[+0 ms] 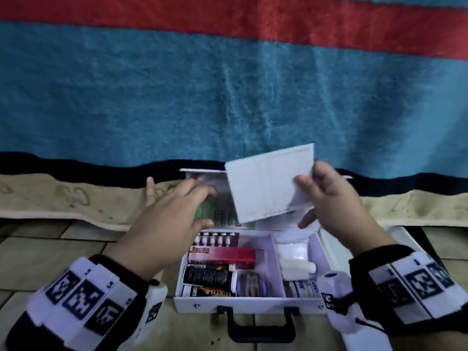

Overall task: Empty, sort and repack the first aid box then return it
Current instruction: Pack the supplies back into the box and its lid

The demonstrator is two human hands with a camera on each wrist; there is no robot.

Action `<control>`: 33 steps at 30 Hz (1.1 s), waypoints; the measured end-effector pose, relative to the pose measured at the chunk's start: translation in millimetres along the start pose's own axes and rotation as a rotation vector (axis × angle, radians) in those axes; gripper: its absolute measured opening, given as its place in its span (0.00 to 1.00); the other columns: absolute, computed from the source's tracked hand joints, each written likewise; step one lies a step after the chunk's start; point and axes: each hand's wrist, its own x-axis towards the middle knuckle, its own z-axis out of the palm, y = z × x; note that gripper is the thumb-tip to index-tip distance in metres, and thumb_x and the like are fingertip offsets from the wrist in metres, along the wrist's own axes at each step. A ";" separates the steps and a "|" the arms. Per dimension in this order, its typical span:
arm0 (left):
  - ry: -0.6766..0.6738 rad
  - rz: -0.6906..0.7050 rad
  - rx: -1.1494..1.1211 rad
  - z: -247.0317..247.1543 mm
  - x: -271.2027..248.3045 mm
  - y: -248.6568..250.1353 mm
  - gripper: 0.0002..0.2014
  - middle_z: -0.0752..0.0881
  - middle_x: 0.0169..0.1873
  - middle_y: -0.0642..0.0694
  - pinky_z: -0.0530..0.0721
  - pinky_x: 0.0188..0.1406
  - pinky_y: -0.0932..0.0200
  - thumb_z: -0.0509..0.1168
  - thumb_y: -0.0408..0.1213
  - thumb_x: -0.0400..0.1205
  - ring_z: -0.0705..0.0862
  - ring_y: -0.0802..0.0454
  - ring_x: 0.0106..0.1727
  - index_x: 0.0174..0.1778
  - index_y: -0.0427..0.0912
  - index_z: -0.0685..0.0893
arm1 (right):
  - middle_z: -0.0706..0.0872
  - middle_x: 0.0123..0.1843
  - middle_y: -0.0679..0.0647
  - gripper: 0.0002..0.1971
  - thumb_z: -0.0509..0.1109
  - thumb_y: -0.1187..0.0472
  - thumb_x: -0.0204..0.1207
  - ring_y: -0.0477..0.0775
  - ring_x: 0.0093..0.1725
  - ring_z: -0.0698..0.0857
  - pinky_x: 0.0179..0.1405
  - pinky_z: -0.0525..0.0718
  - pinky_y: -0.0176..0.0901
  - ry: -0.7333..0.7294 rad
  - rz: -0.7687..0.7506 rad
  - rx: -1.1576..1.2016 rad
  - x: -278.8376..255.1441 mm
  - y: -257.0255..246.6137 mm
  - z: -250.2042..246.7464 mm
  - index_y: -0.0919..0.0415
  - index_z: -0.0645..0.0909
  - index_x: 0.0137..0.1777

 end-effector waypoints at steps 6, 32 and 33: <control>0.106 0.022 -0.001 10.3 1.2 3.2 0.23 0.69 0.67 0.59 0.35 0.79 0.37 0.65 0.45 0.80 0.61 0.57 0.77 0.71 0.58 0.67 | 0.90 0.44 0.51 0.17 0.63 0.76 0.78 0.47 0.44 0.89 0.44 0.89 0.43 0.110 -0.082 0.212 21.9 -9.3 -13.2 0.49 0.74 0.48; 0.011 -0.011 0.139 7.0 7.8 6.1 0.22 0.71 0.62 0.60 0.37 0.79 0.32 0.62 0.44 0.81 0.61 0.52 0.71 0.70 0.64 0.65 | 0.85 0.30 0.53 0.12 0.71 0.72 0.60 0.58 0.29 0.86 0.23 0.67 0.34 -0.108 -0.502 -1.070 -4.3 -6.5 12.3 0.58 0.82 0.42; 0.013 -0.011 0.138 6.5 7.7 6.8 0.23 0.70 0.63 0.60 0.37 0.79 0.32 0.61 0.41 0.81 0.60 0.53 0.70 0.70 0.64 0.65 | 0.85 0.31 0.53 0.16 0.67 0.73 0.57 0.58 0.30 0.86 0.25 0.65 0.35 -0.118 -0.507 -1.161 -5.3 -12.8 13.9 0.58 0.82 0.44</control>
